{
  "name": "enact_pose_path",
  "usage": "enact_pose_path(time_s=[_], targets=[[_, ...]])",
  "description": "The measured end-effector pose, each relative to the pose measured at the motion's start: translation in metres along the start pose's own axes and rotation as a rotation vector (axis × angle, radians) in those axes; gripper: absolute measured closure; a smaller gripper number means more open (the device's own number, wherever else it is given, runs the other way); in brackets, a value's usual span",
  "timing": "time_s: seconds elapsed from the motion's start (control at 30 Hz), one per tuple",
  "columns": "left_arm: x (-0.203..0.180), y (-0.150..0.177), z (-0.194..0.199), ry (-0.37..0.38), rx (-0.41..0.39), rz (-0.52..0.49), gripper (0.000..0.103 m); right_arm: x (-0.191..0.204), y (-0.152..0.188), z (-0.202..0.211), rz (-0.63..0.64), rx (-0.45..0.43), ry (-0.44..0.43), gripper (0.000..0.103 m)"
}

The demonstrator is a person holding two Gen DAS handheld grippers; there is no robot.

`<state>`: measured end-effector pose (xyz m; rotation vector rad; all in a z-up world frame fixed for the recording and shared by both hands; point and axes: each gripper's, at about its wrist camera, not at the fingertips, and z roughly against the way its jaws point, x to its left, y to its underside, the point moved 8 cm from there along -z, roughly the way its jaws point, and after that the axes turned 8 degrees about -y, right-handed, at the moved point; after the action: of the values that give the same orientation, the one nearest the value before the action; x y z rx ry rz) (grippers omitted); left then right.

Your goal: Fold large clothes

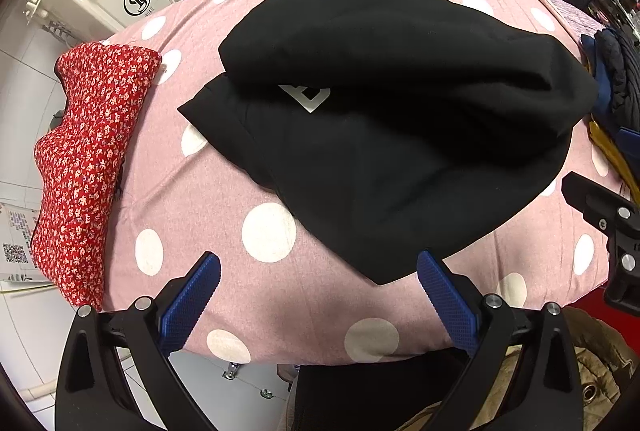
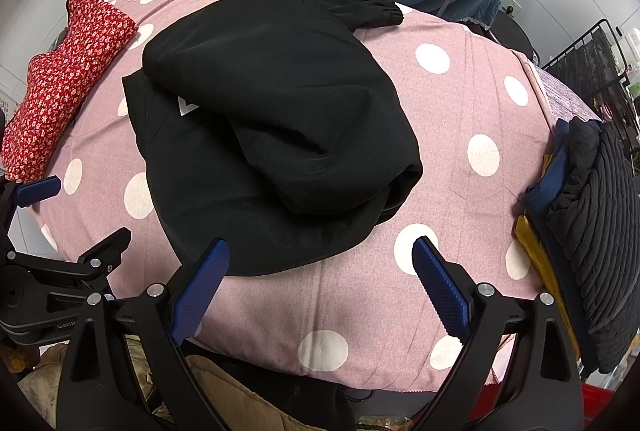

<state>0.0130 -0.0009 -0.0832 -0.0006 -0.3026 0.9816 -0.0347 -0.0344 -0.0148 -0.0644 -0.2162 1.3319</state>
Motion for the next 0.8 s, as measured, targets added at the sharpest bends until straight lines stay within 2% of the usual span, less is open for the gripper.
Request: enact_pose_path(time_s=[0.8], targets=[[-0.0015,0.0004,0.0026,-0.003,-0.009,-0.008,0.006,-0.0007,0.0028,-0.0013,-0.003,-0.005,0.000,0.011]])
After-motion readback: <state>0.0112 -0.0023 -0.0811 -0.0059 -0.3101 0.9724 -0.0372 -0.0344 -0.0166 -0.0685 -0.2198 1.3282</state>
